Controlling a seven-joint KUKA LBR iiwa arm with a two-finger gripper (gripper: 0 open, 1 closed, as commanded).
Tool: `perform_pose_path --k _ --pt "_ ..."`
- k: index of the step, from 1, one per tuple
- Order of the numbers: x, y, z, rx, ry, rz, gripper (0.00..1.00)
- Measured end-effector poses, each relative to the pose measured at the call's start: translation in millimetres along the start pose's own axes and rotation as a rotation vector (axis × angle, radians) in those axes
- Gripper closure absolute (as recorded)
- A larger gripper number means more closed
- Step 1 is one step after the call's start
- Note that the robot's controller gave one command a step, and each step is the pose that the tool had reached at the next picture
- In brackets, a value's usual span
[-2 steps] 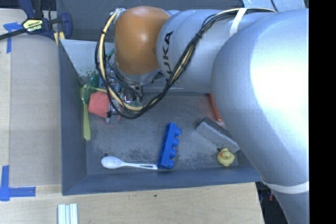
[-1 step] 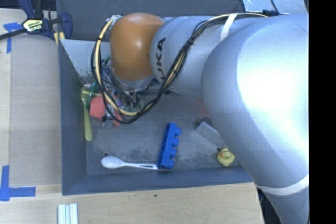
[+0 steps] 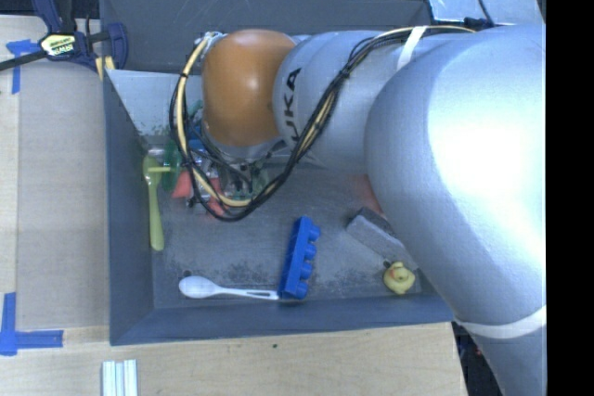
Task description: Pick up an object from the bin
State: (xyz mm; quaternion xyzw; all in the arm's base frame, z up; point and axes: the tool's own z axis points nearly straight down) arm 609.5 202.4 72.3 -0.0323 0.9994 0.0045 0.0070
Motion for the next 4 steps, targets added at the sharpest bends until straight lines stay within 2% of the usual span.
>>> perform_pose_path --k 1,2,3,4 --pt "0.1 -0.1 -0.2 0.0 0.0 0.0 1.0" --pt "0.4 -0.8 -15.6 0.001 0.002 0.001 1.0" --pt "1.3 -1.0 -57.8 0.003 0.008 0.002 1.0" --pt "-1.8 0.1 -90.4 0.0 -0.003 0.001 1.0"
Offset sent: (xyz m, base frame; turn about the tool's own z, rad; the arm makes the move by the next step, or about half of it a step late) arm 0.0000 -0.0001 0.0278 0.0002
